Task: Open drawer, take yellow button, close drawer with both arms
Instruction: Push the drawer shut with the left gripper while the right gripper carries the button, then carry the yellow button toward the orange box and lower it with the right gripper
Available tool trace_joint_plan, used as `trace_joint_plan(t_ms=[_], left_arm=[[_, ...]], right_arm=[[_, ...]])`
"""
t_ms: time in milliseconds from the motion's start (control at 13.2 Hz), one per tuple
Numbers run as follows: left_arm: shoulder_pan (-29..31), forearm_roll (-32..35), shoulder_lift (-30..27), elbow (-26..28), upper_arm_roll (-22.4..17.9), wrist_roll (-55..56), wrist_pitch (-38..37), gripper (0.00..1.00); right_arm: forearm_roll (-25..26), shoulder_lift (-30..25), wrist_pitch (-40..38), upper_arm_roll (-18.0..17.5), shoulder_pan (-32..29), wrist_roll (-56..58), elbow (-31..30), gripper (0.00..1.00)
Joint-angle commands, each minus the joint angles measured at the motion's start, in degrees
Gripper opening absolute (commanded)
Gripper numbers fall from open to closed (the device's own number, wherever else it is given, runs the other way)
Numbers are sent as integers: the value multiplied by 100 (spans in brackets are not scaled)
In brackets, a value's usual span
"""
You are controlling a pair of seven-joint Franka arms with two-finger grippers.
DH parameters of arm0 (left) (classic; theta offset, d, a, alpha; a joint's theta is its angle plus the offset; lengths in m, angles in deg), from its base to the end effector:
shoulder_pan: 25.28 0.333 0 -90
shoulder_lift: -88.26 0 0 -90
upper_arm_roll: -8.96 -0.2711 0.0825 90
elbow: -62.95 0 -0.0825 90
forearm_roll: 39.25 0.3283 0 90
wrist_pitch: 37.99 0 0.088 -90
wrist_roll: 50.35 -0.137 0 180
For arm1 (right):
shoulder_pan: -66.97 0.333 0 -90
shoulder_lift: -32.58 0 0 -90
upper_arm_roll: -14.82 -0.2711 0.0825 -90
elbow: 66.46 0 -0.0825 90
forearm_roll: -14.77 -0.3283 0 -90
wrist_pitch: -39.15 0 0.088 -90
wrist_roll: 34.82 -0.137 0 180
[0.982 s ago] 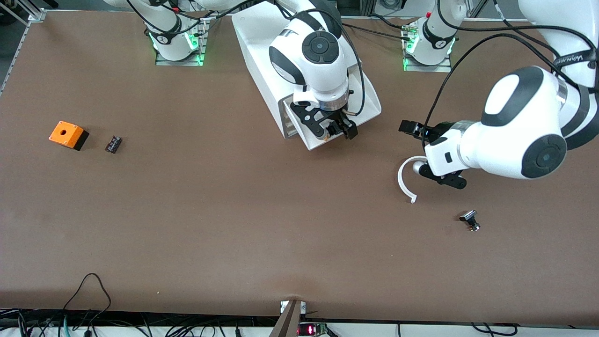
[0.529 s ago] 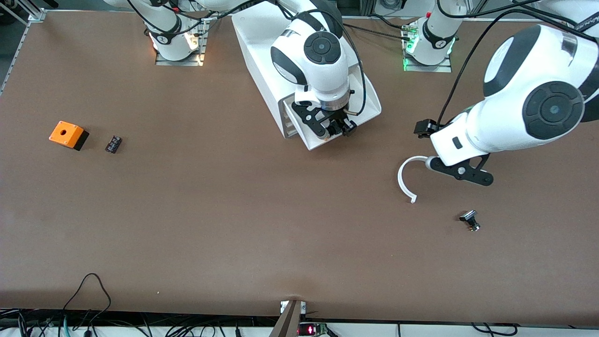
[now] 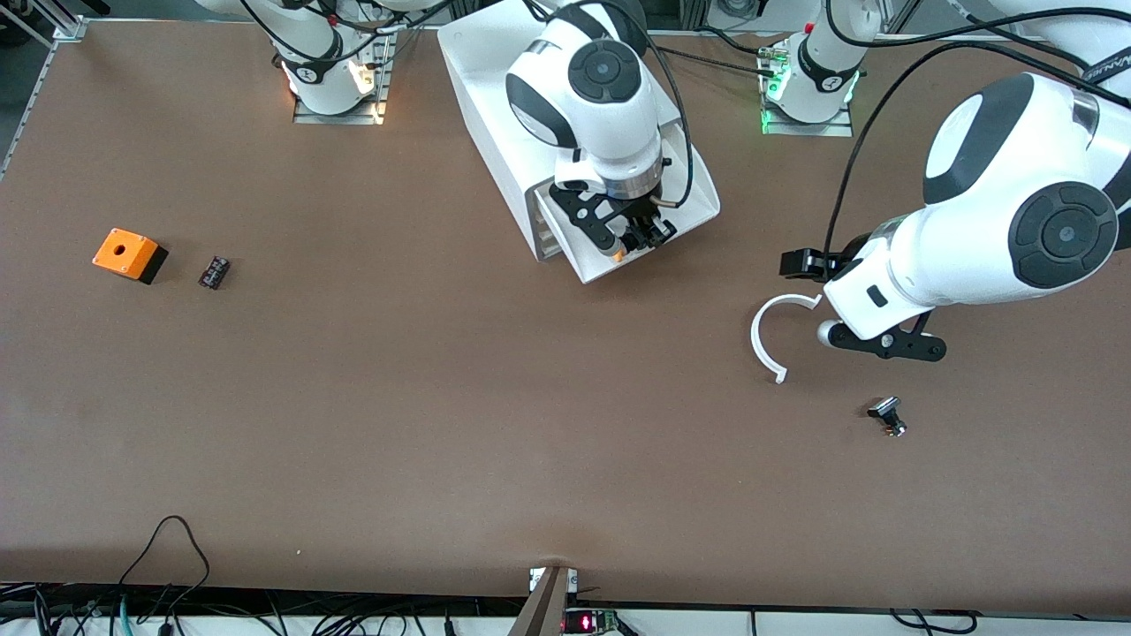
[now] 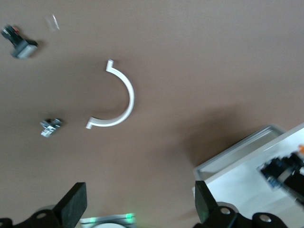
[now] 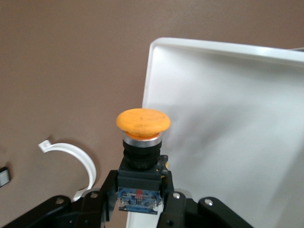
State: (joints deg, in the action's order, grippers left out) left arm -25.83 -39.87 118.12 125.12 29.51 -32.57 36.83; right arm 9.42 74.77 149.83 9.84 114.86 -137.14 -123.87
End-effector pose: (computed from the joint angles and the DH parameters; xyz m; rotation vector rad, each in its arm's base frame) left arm 0.5542 -0.1649 0.4555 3.0120 -0.0590 -0.4802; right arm 0.4263 0.5468 0.3897 -2.6148 1.2885 0.1475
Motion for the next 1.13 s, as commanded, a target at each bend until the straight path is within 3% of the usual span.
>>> trace_joint_plan(t_ms=[0, 378, 529, 756, 1058], left_arm=[[20, -237, 56, 39, 1, 804, 242, 100], [-217, -176, -84, 917, 72, 2079, 1506, 94], [-270, -140, -364, 1671, 72, 2422, 2217, 88], [-358, -140, -953, 3182, 124, 2930, 3877, 88], [-867, 104, -1113, 3968, 142, 4030, 4628, 88]], right_arm=[[-220, -290, -327, 6, -236, 19, 115, 0], [-238, -676, -1038, 32, -868, 1956, 143, 0], [-238, -765, -1503, 50, -1280, 3195, 125, 0], [-255, -862, -2250, 59, -2176, 5093, 90, 0], [-229, -1064, -2306, 111, -3232, 7188, -638, 0]])
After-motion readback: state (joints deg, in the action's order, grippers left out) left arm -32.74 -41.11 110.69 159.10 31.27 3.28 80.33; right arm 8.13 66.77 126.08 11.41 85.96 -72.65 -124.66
